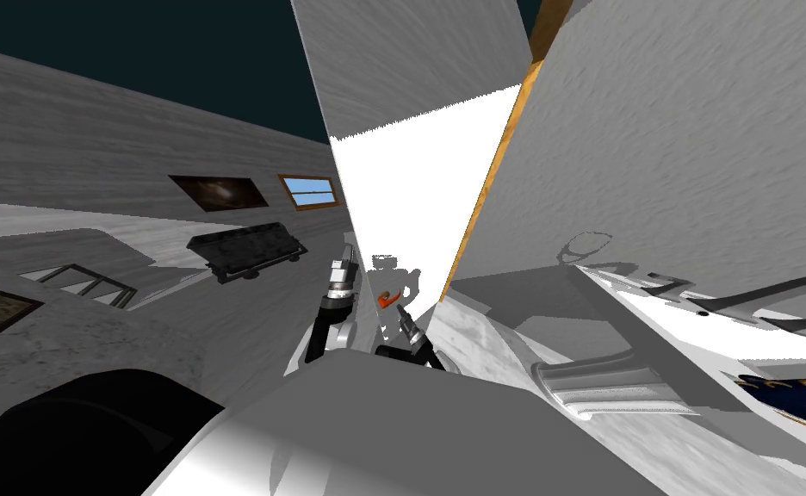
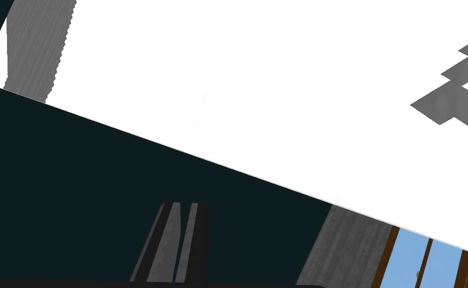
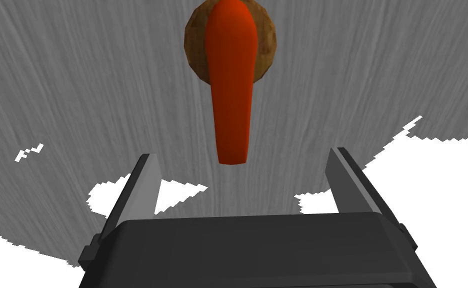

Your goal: Push the door open

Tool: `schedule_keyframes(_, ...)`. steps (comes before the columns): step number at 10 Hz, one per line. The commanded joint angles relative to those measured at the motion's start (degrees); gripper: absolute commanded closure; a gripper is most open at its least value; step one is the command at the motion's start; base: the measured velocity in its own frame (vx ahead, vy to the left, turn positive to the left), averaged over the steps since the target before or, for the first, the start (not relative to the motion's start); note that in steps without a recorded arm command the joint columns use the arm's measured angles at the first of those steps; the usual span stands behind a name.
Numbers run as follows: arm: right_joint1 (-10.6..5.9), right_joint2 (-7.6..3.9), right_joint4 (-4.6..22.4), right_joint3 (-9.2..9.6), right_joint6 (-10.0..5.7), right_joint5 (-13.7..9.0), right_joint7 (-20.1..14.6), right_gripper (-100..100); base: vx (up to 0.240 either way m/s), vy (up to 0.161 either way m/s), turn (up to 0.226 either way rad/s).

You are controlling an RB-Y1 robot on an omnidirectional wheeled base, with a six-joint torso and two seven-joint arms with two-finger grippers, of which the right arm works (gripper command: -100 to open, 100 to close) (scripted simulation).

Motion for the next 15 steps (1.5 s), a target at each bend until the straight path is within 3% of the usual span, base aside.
schedule_keyframes(1, -0.15, 0.24, 0.27, -0.34, 0.0, 0.03, 0.1, -100, 0.145, 0.132, 0.026)
schedule_keyframes(4, -0.35, 0.97, 0.7, -0.79, -0.04, 0.07, 0.25, -100, 0.129, 0.126, 0.023)
schedule_keyframes(5, -0.23, 0.71, 0.4, -0.68, 0.05, 0.07, 0.22, -100, 0.051, 0.066, -0.005)
schedule_keyframes(6, -0.23, 0.71, 0.4, -0.68, 0.05, 0.07, 0.22, 100, -0.008, -0.009, 0.001)
schedule_keyframes(11, -0.23, 0.71, 0.4, -0.68, 0.05, 0.07, 0.22, 100, -0.011, -0.014, 0.001)
schedule_keyframes(12, 0.08, 0.23, 0.23, -1.48, 0.1, -0.23, 0.46, -100, -0.173, -0.048, -0.143)
schedule_keyframes(15, 0.22, 0.61, 0.33, -2.01, 0.02, -0.43, 0.68, -100, -0.2, -0.078, -0.083)
